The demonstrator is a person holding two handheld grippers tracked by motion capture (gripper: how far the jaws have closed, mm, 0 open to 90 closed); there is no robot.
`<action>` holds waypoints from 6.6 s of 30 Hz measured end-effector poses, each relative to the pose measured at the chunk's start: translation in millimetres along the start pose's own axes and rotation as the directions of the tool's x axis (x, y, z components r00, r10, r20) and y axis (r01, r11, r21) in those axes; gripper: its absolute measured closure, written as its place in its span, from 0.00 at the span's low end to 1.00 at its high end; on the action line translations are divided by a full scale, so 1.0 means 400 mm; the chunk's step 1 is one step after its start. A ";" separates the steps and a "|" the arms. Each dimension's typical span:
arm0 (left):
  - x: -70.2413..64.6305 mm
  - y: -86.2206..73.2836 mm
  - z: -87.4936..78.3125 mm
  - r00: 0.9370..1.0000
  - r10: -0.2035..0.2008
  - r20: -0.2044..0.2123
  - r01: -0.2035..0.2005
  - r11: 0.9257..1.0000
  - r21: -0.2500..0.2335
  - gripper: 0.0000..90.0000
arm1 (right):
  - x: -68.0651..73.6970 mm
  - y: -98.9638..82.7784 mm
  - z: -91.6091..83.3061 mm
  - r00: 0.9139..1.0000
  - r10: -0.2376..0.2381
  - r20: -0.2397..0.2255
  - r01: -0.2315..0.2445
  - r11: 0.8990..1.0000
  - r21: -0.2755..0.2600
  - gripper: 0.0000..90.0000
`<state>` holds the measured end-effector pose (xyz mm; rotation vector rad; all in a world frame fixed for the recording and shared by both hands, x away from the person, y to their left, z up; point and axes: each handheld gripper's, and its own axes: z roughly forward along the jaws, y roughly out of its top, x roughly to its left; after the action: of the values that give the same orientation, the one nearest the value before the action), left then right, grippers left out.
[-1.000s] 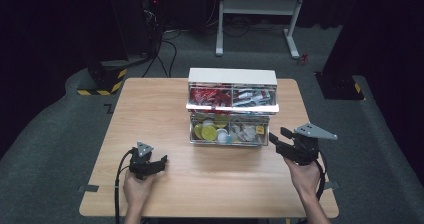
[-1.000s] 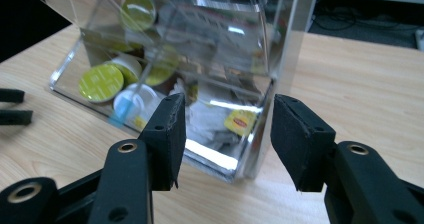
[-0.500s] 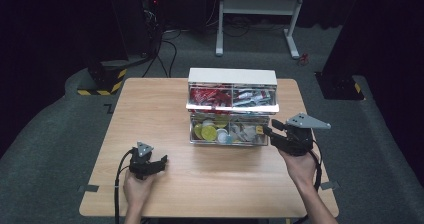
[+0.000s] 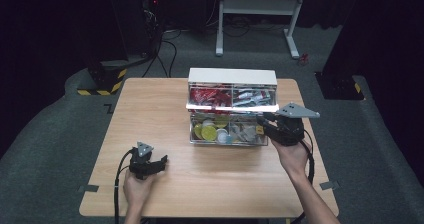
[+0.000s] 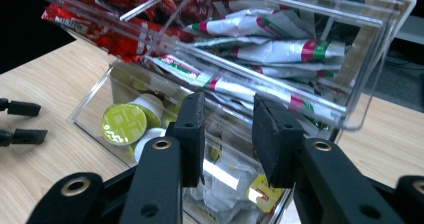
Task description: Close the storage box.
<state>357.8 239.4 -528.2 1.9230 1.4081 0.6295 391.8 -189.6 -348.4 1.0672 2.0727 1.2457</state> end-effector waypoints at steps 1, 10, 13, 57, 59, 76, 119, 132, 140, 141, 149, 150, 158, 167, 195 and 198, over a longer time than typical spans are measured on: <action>0.000 0.000 0.000 1.000 0.000 0.000 0.000 1.000 0.000 0.29 | 0.000 0.000 0.000 1.000 0.000 0.000 0.000 1.000 0.000 0.75; 0.000 0.000 0.000 1.000 0.000 0.000 0.000 1.000 0.000 0.29 | 0.000 0.008 0.009 1.000 -0.005 0.012 0.006 1.000 -0.010 0.78; 0.000 0.000 0.000 1.000 0.000 0.001 0.000 1.000 0.000 0.29 | 0.000 0.016 0.007 1.000 -0.003 0.014 0.003 1.000 -0.020 0.78; 0.005 0.024 -0.003 0.998 0.000 0.058 -0.001 1.000 0.012 0.29 | -0.045 0.121 0.025 0.999 0.031 0.020 -0.030 0.999 -0.029 0.77; 0.002 0.031 -0.006 0.998 0.003 0.069 -0.003 1.000 0.005 0.30 | -0.047 0.125 0.026 0.999 0.033 0.018 -0.033 0.999 -0.028 0.77; -0.008 0.098 -0.036 0.979 -0.016 0.203 0.029 0.998 -0.059 0.36 | -0.053 0.142 0.027 0.999 0.035 0.014 -0.035 0.999 -0.033 0.76; -0.071 0.322 -0.133 0.941 0.149 0.303 -0.085 0.973 -0.214 0.40 | -0.052 0.172 0.033 0.999 0.025 0.021 -0.024 1.000 -0.012 0.70; -0.081 0.368 -0.157 0.930 0.160 0.330 -0.081 0.967 -0.240 0.47 | -0.051 0.172 0.034 0.999 0.018 0.029 -0.017 1.000 -0.012 0.70; -0.089 0.399 -0.170 0.926 0.178 0.334 -0.088 0.960 -0.267 0.50 | -0.052 0.172 0.033 0.999 0.017 0.028 -0.016 1.000 -0.010 0.71; -0.090 0.403 -0.171 0.925 0.176 0.336 -0.085 0.960 -0.268 0.50 | -0.052 0.172 0.033 0.999 0.016 0.029 -0.016 1.000 -0.010 0.71; -0.099 0.434 -0.183 0.919 0.188 0.347 -0.086 0.954 -0.288 0.54 | -0.053 0.173 0.034 0.999 0.016 0.029 -0.016 1.000 -0.009 0.72; -0.100 0.440 -0.183 0.918 0.187 0.351 -0.083 0.954 -0.290 0.54 | -0.052 0.172 0.034 0.999 0.015 0.030 -0.015 1.000 -0.008 0.72; -0.115 0.467 -0.188 0.911 0.208 0.355 -0.098 0.948 -0.303 0.57 | -0.053 0.175 0.034 0.999 0.020 0.027 -0.020 1.000 -0.002 0.73; -0.142 0.506 -0.183 0.905 0.228 0.359 -0.116 0.944 -0.307 0.61 | -0.054 0.177 0.035 1.000 0.016 0.025 -0.016 1.000 0.000 0.74; -0.200 0.586 -0.104 0.914 0.239 0.328 -0.161 0.955 -0.248 0.79 | -0.060 0.177 0.037 1.000 0.017 0.013 -0.018 1.000 0.006 0.77; -0.206 0.588 -0.102 0.915 0.245 0.321 -0.168 0.954 -0.250 0.80 | -0.058 0.176 0.039 1.000 0.019 0.014 -0.019 1.000 0.003 0.77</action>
<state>452.8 123.3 -324.8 1.9068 0.8837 0.4851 442.6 -181.3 -292.7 1.0968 2.0592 1.2413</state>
